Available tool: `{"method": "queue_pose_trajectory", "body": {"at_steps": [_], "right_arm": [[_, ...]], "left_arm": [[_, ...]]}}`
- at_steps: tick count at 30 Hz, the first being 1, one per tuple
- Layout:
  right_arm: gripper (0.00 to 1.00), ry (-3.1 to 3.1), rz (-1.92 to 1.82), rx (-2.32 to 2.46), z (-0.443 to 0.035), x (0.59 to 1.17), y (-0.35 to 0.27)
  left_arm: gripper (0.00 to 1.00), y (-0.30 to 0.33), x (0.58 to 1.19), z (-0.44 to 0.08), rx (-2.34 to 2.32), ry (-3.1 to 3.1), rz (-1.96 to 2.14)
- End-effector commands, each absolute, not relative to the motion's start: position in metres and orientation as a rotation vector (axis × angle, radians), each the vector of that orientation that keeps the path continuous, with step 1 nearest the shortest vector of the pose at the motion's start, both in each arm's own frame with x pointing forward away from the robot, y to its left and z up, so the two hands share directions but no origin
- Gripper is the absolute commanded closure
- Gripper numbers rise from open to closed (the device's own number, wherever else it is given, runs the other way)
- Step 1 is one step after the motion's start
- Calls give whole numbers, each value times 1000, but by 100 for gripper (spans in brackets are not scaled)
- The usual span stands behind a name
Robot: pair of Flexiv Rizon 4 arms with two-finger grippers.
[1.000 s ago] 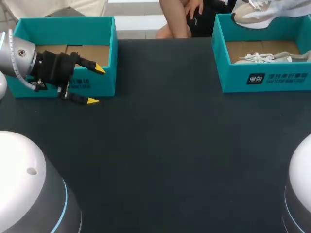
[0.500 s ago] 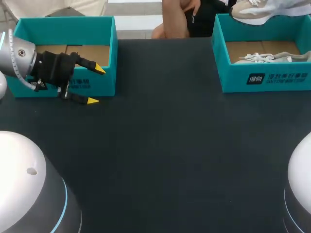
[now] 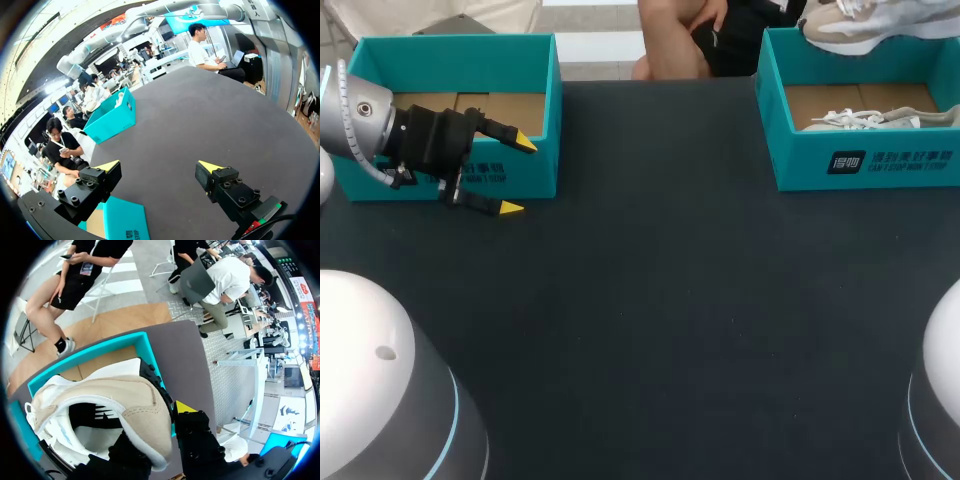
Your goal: Take the shoe out of the shoebox, open the shoe tongue, remove and reinsert the insole, then place the shoe into the shoebox
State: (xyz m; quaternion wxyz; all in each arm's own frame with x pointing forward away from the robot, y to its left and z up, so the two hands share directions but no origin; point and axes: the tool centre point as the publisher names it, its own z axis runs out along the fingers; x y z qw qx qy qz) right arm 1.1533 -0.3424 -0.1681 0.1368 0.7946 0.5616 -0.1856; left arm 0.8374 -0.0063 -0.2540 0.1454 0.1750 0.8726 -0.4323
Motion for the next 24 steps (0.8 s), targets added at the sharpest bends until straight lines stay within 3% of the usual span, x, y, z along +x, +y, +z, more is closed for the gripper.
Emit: {"method": "queue_pose_trajectory", "body": {"at_steps": [1, 13, 24], "right_arm": [[100, 1619, -506, 2274, -169, 1144, -338], [100, 1619, -506, 2274, -169, 1144, -338], [100, 1665, -271, 2307, -201, 1139, -335]], "left_arm": [[0, -7, 837, -254, 504, 2517, -1240], [0, -7, 837, -254, 504, 2517, -1240], [0, -7, 837, -254, 504, 2517, -1240]]}}
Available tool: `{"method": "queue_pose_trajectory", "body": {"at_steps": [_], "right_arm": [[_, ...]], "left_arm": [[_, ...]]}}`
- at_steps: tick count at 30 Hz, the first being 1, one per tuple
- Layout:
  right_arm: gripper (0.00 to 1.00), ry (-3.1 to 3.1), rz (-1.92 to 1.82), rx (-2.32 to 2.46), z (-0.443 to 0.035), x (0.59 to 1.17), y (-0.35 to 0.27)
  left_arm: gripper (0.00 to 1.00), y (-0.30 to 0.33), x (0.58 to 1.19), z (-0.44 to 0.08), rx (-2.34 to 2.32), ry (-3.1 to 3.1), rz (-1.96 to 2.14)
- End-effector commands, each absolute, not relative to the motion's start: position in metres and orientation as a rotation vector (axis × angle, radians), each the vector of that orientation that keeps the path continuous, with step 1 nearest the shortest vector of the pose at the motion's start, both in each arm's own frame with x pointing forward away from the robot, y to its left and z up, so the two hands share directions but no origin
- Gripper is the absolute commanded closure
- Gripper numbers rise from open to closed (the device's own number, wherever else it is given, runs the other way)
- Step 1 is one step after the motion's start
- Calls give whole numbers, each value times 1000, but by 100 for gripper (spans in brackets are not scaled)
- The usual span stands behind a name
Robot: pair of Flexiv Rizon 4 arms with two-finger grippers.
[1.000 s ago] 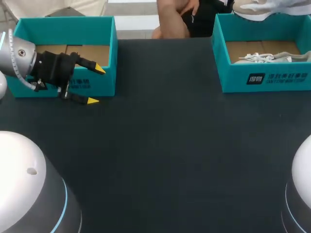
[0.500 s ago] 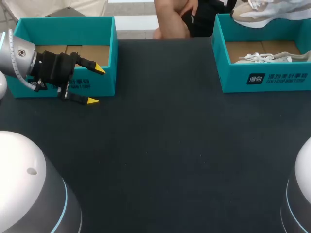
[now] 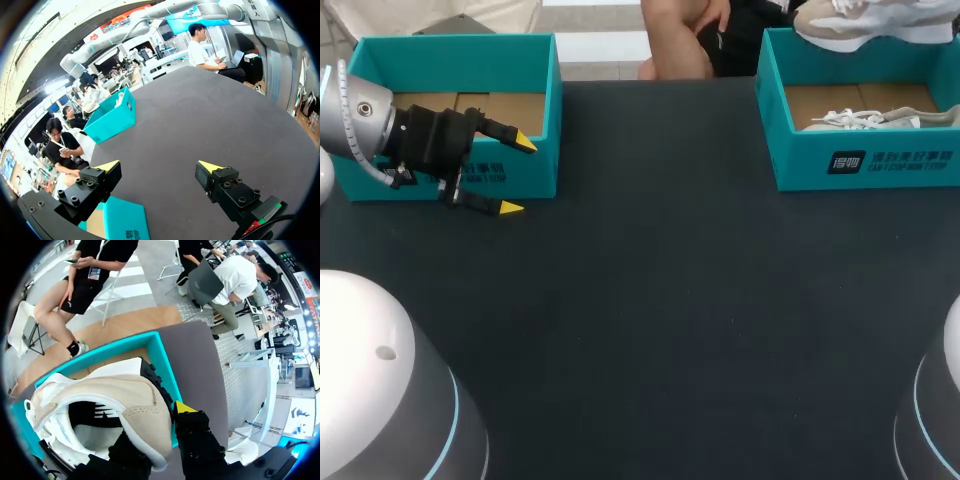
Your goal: Take the shoe out of the shoebox, open the shoe tongue, remove and reinsert the insole, then place the shoe into the shoebox
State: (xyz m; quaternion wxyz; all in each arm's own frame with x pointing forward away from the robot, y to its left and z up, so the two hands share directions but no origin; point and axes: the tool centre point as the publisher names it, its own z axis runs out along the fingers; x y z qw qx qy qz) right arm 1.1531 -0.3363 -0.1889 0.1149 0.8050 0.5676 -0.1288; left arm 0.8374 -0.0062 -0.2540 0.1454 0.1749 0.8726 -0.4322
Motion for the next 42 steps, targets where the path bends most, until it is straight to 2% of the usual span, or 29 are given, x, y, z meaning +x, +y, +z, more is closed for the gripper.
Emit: {"method": "queue_pose_trajectory", "body": {"at_steps": [1, 42], "right_arm": [[100, 1654, -278, 2310, -203, 1139, -336], [100, 1586, -342, 2402, -303, 1135, -336]], "left_arm": [[0, -7, 837, -254, 504, 2517, -1240], [0, -7, 837, -254, 504, 2517, -1240]]}}
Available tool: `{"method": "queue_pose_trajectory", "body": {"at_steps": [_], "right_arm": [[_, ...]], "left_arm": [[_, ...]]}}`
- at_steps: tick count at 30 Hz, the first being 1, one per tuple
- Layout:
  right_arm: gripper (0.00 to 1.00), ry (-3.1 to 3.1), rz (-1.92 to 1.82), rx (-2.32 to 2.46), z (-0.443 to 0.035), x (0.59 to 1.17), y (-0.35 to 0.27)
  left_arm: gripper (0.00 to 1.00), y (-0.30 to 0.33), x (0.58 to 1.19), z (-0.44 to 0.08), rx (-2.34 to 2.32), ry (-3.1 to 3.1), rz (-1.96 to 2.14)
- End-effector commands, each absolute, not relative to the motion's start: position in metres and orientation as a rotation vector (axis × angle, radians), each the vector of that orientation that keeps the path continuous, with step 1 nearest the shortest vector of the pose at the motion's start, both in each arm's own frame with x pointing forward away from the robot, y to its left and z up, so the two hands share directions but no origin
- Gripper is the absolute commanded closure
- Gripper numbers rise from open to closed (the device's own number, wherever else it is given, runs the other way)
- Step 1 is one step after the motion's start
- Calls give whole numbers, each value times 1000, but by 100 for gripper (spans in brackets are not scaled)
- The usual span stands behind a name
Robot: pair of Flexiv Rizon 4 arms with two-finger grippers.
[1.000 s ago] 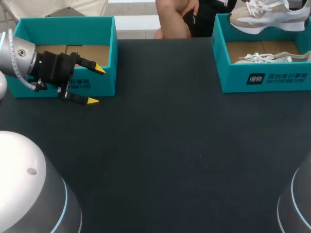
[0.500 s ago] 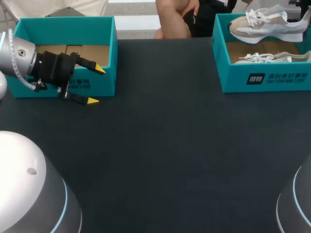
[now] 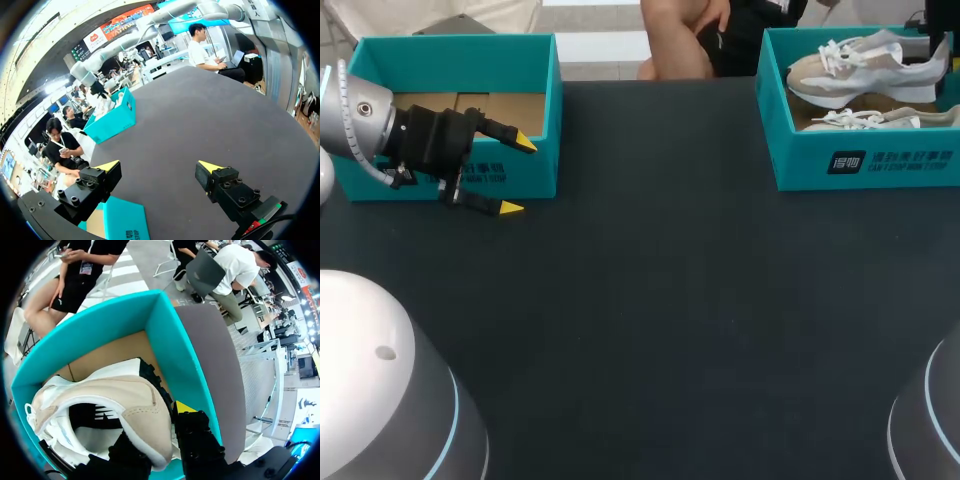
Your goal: Take the shoe out of the shoebox, open the shoe tongue, remove and reinsert the insole, then place the shoe into the shoebox
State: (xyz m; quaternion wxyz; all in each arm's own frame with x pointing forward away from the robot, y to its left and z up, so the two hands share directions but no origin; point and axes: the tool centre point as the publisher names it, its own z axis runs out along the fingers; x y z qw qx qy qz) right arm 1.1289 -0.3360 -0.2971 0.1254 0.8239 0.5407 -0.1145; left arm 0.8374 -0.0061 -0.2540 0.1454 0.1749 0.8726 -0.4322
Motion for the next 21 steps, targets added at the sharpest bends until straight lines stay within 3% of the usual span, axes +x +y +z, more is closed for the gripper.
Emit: {"method": "queue_pose_trajectory", "body": {"at_steps": [1, 21], "right_arm": [[100, 1597, -347, 2396, -305, 1136, -336], [100, 1636, -362, 2393, -332, 1156, -334]], "left_arm": [[0, -7, 837, -254, 504, 2517, -1240], [0, -7, 837, -254, 504, 2517, -1240]]}}
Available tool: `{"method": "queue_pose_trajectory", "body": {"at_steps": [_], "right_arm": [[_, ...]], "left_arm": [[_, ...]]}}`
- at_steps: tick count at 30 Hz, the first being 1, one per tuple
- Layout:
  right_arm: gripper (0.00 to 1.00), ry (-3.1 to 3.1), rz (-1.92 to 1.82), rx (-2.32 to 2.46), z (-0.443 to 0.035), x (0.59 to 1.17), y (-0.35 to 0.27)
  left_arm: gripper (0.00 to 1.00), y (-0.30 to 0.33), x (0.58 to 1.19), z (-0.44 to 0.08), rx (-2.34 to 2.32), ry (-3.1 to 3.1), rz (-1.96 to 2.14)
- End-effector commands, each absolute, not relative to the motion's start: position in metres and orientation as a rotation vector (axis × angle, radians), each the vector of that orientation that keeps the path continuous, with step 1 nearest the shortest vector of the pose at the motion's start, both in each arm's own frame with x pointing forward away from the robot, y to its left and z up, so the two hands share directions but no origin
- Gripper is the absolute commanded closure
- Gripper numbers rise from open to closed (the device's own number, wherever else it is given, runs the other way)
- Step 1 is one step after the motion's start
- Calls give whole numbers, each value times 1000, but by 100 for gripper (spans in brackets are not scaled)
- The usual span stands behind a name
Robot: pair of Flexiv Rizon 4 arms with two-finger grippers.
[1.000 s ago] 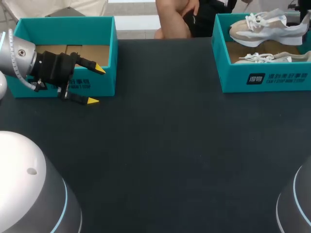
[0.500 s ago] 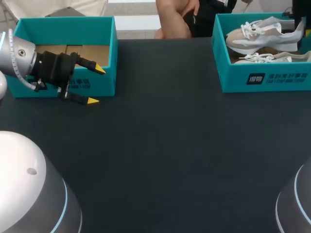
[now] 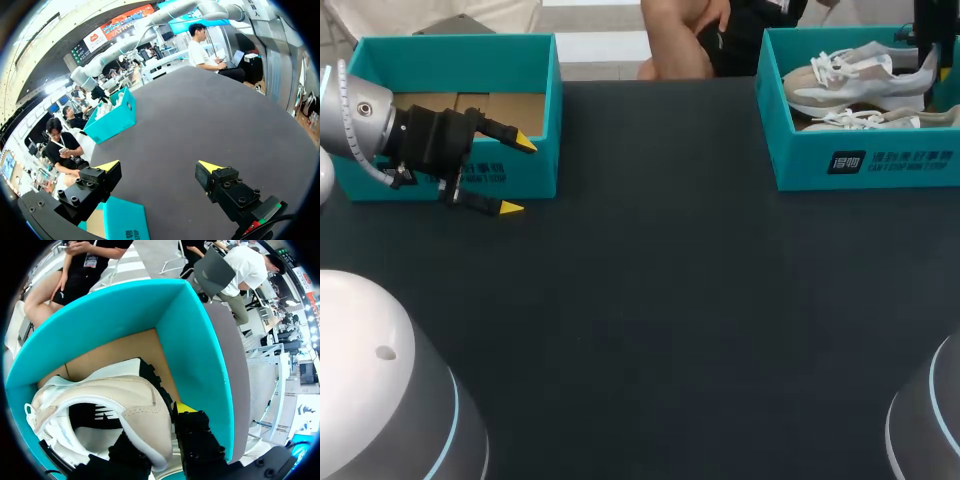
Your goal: Take the shoe out of the shoebox, open the shoe tongue, remove and reinsert the insole, then place the shoe into the shoebox
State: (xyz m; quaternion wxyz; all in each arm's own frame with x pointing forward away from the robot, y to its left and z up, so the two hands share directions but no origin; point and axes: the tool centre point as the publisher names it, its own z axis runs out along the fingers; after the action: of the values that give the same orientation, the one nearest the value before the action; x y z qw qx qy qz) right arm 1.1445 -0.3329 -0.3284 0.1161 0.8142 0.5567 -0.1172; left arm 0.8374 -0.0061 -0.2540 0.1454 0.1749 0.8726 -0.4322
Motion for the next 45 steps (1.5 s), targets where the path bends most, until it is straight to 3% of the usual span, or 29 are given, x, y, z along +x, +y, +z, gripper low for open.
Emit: {"method": "queue_pose_trajectory", "body": {"at_steps": [1, 26, 28, 30, 43, 45], "right_arm": [[100, 1637, -363, 2392, -333, 1157, -334], [100, 1638, -387, 2405, -368, 1159, -343], [75, 1637, -388, 2409, -369, 1159, -344], [60, 1631, -386, 2417, -369, 1158, -345], [53, 1628, -322, 2406, -343, 1155, -338], [42, 1649, -290, 2414, -338, 1154, -337]], "left_arm": [[0, -7, 837, -254, 504, 2517, -1240], [0, -7, 837, -254, 504, 2517, -1240], [0, -7, 837, -254, 504, 2517, -1240], [0, -7, 837, -254, 504, 2517, -1240], [0, -7, 837, -254, 504, 2517, -1240], [0, -7, 837, -254, 504, 2517, -1240]]}}
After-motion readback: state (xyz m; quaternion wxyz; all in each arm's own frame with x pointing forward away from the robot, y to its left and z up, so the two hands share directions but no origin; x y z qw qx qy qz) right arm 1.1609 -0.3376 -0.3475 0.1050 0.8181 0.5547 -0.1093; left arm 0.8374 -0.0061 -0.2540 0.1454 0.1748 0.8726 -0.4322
